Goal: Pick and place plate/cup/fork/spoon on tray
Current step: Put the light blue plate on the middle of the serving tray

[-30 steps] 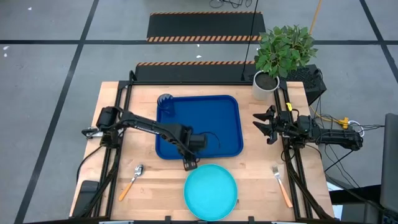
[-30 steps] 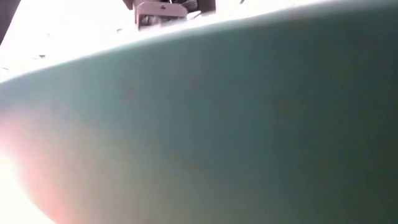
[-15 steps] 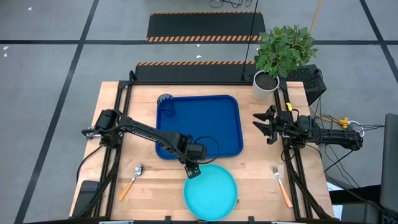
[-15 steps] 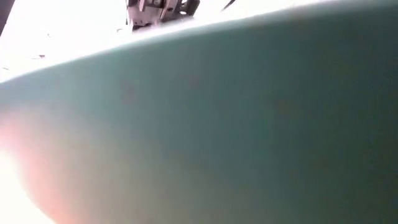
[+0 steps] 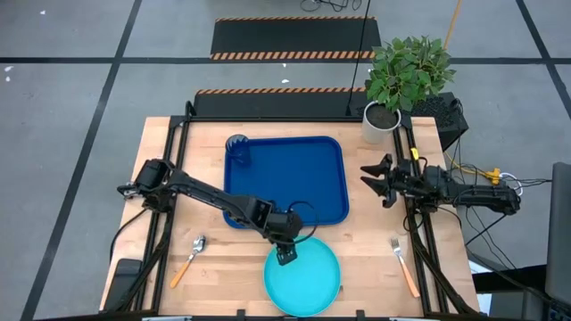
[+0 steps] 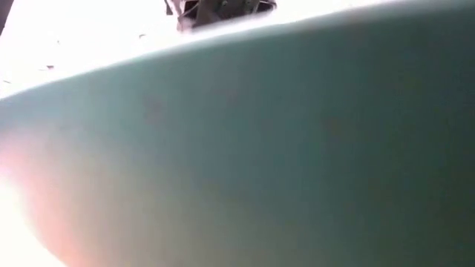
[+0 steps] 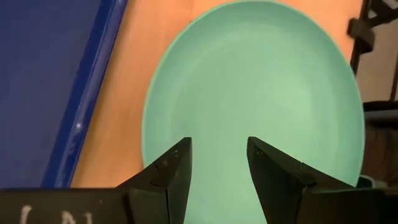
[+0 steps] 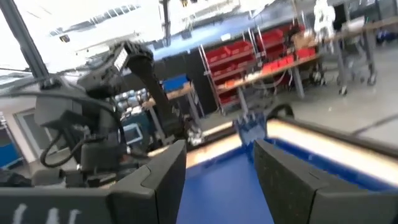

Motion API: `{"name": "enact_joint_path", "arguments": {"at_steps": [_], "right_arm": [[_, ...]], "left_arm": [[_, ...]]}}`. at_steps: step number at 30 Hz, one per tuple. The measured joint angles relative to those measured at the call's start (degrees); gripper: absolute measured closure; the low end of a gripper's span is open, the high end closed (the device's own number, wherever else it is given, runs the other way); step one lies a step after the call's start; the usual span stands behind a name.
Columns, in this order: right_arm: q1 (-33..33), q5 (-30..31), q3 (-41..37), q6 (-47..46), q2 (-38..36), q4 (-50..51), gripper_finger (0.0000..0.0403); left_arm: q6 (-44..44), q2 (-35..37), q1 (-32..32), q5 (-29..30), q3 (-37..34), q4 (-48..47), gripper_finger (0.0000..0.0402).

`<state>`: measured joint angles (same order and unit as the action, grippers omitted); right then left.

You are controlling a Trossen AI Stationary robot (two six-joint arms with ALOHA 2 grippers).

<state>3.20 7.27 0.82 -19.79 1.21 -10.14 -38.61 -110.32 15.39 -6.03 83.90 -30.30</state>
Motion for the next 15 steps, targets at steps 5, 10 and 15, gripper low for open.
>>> {"name": "enact_joint_path", "arguments": {"at_steps": [5, 10, 15], "right_arm": [[-1.4, 0.0, 0.0, -3.3, 0.0, 2.7, 0.022], [-2.7, 0.1, 0.0, -5.1, 0.0, 6.4, 0.022], [-2.7, 0.2, 0.0, -3.6, 0.0, 4.6, 0.022]], "left_arm": [[-4.7, 0.0, -0.1, -0.8, 0.0, -1.3, 0.0245], [-6.6, 0.0, -0.3, 1.8, 0.0, -6.1, 0.0245], [-8.7, 0.0, -1.1, 3.1, 0.0, -11.7, 0.0245]]}}
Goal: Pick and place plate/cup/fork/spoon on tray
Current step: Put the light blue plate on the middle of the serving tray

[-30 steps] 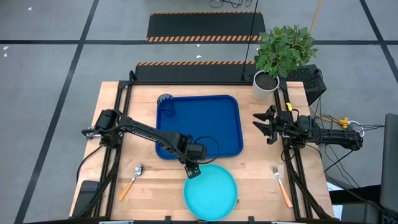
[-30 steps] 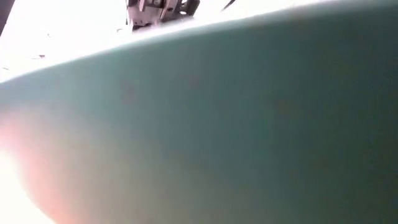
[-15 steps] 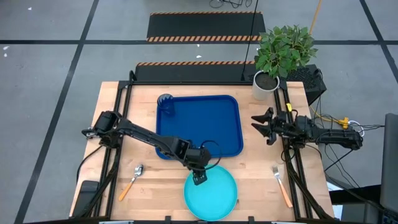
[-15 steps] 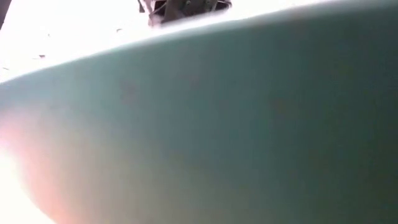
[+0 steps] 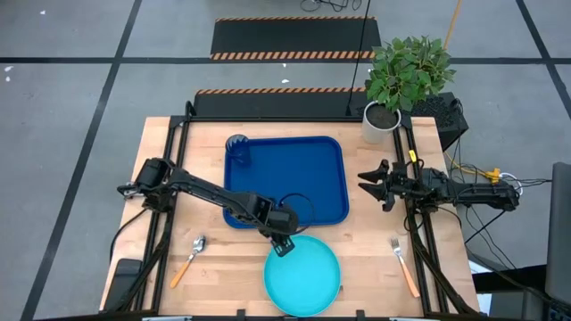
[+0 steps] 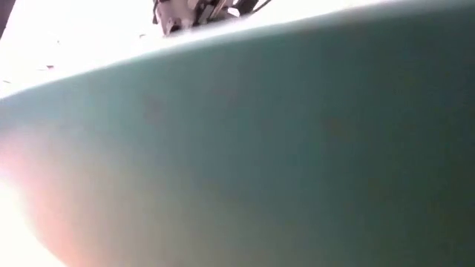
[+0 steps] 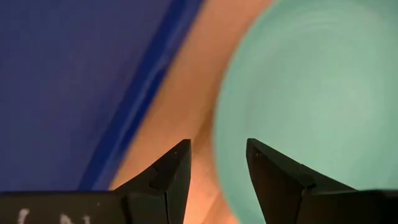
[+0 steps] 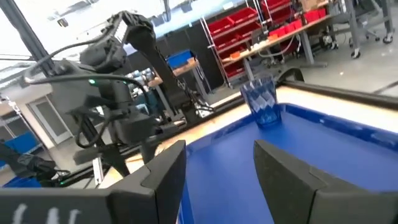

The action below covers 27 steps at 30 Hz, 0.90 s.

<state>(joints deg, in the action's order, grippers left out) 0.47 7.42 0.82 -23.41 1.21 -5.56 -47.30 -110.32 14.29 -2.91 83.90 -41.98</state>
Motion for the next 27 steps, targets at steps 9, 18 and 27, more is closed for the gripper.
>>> {"name": "enact_joint_path", "arguments": {"at_steps": [9, 18, 27], "right_arm": [[0.0, 0.1, 0.0, 0.7, 0.0, -0.6, 0.022], [0.0, 0.1, 0.0, 0.5, 0.3, 0.0, 0.022], [0.0, 0.1, 0.0, 0.5, 0.4, -0.2, 0.022]], "left_arm": [[-5.0, -1.1, 1.0, 0.0, 0.0, -0.8, 0.0245], [-6.9, -2.6, 3.2, -0.5, 0.0, 0.8, 0.0245], [-6.8, -3.8, 3.7, -0.5, 0.0, -1.3, 0.0245]]}}
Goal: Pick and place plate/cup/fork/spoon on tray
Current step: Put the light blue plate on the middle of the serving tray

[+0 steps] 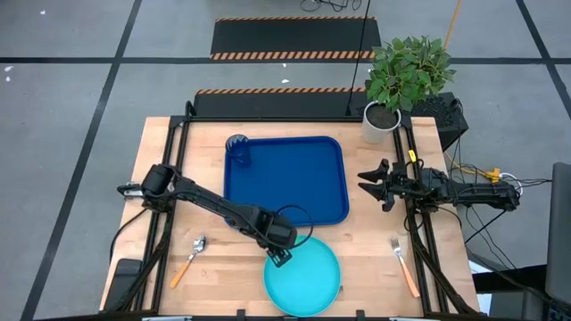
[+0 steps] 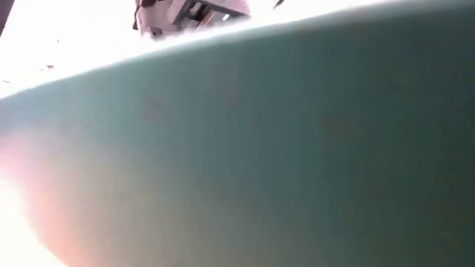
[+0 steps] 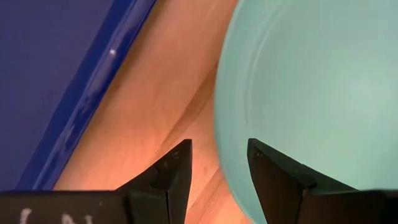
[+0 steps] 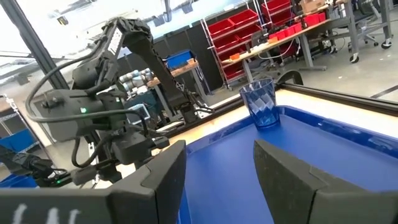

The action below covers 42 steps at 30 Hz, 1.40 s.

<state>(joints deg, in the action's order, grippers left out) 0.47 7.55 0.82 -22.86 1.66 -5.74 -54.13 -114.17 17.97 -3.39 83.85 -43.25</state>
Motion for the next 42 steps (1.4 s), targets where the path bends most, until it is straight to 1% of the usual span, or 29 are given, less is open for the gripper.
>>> {"name": "enact_joint_path", "arguments": {"at_steps": [11, 14, 22, 25, 31, 32, 37, 42], "right_arm": [[0.0, 0.1, 0.0, 1.1, 0.0, -0.2, 0.022], [0.0, 0.1, 0.0, 1.1, 0.0, -0.2, 0.022], [0.0, 0.2, 0.0, 1.1, 0.3, -0.5, 0.022], [0.0, 0.2, 0.0, 1.1, 0.4, -0.5, 0.022], [0.0, 0.1, 0.0, 1.1, 0.4, -0.5, 0.022], [0.0, 0.1, 0.0, 1.1, 0.4, -0.5, 0.022], [0.0, 0.1, 0.0, 1.1, 0.4, -0.5, 0.022], [0.0, 0.1, 0.0, 1.0, 0.4, -0.4, 0.022]], "left_arm": [[0.4, -0.7, 0.0, 0.9, 0.0, -0.7, 0.0245], [0.2, -1.7, 0.2, 0.5, 0.0, -1.2, 0.0245], [0.2, -3.9, 0.4, -1.7, 0.0, 0.7, 0.0249], [0.3, -3.8, 0.3, -1.7, 0.0, 1.0, 0.0276], [1.1, -3.7, 0.2, -3.9, 0.0, 1.4, 0.038], [1.0, -3.6, 0.0, -3.9, 0.1, 1.6, 0.0387], [2.2, -3.6, -0.8, -5.9, 0.1, 1.9, 0.0384], [3.6, -3.6, -1.7, -7.4, 0.1, 3.4, 0.0393]]}}
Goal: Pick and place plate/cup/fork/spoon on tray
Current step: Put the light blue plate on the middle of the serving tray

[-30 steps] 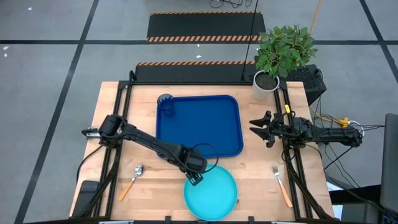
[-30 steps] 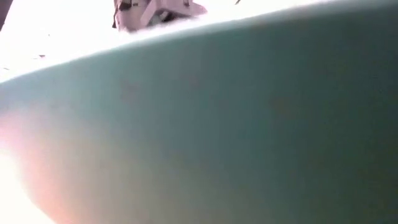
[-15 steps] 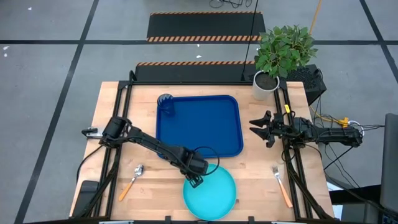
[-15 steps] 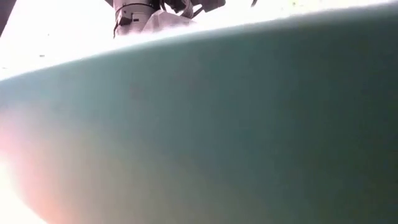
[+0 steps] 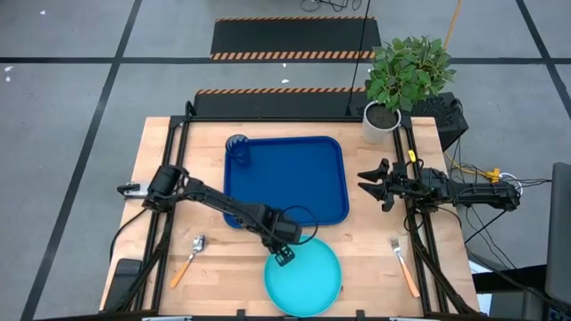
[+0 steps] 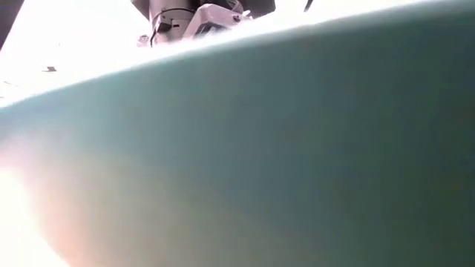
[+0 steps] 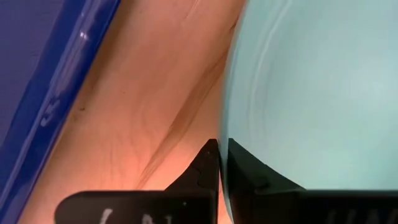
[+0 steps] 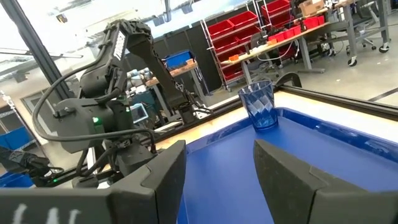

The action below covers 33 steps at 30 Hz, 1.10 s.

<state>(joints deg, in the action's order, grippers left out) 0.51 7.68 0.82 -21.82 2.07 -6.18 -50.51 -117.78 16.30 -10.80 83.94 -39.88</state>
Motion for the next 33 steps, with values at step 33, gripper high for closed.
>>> {"name": "enact_joint_path", "arguments": {"at_steps": [33], "right_arm": [[0.0, -0.2, 0.0, -0.6, 0.5, 0.5, 0.022]], "left_arm": [[7.2, 6.0, -4.4, -2.5, -0.1, -3.8, 0.0394]]}}
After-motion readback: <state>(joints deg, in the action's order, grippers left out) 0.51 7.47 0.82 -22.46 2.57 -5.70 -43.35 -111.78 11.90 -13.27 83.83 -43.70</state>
